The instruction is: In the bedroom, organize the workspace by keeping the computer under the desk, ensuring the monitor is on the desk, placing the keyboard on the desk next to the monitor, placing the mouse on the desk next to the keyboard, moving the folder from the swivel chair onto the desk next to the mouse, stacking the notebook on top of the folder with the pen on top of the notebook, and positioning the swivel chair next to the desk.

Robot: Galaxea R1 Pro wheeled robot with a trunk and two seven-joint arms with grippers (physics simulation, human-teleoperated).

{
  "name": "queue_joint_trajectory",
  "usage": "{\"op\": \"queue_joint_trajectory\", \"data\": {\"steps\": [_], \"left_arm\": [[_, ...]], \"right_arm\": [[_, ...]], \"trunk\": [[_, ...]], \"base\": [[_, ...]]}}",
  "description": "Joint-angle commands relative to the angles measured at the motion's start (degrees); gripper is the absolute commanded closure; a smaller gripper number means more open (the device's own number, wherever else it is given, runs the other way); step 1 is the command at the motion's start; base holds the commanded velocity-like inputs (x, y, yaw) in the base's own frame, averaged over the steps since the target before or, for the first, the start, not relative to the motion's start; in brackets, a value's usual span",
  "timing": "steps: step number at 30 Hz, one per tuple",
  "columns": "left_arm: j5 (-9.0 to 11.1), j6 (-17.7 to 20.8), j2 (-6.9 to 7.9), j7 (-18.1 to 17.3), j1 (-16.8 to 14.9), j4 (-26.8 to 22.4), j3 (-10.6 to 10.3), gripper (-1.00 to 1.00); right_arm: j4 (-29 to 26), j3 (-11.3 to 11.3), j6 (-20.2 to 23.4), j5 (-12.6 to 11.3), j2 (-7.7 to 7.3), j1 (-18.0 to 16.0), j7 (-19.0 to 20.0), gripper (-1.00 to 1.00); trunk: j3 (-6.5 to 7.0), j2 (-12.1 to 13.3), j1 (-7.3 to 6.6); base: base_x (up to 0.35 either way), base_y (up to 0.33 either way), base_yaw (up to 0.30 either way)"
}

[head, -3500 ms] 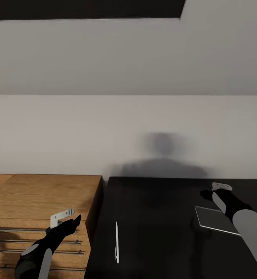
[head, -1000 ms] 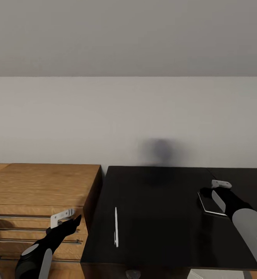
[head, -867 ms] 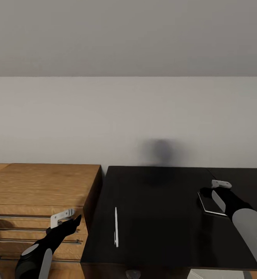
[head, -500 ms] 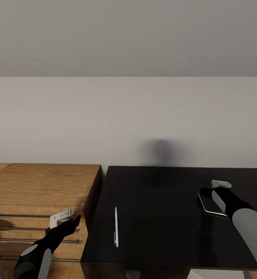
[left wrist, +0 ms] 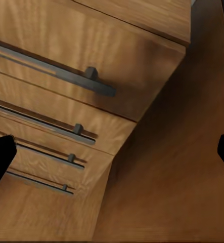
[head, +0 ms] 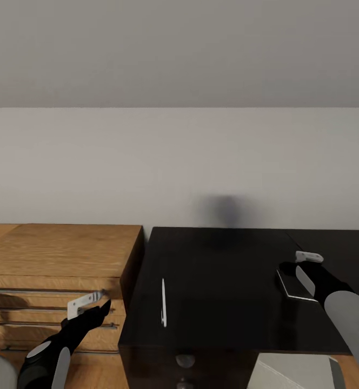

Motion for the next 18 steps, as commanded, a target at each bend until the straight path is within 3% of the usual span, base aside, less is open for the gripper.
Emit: {"op": "queue_joint_trajectory", "data": {"steps": [1, 4, 18], "left_arm": [[0.3, 0.3, -0.06, -0.2, -0.1, -0.1, 0.2, -1.00], [0.3, 0.3, -0.06, -0.2, -0.1, -0.1, 0.2, -1.00], [0.3, 0.3, -0.06, -0.2, -0.1, -0.1, 0.2, -1.00]], "right_arm": [[2.1, 0.6, 0.5, -0.7, -0.06, 0.0, -0.3, -1.00], [2.1, 0.7, 0.5, -0.7, -0.06, 0.0, -0.3, -1.00], [2.1, 0.8, 0.5, -0.7, 0.02, 0.0, -0.3, -1.00]], "trunk": [[-0.07, 0.0, -0.01], [-0.07, 0.0, -0.01], [-0.07, 0.0, -0.01]], "base": [[-0.043, 0.000, 0.000], [-0.037, 0.000, 0.000], [-0.224, 0.012, 0.000]]}}
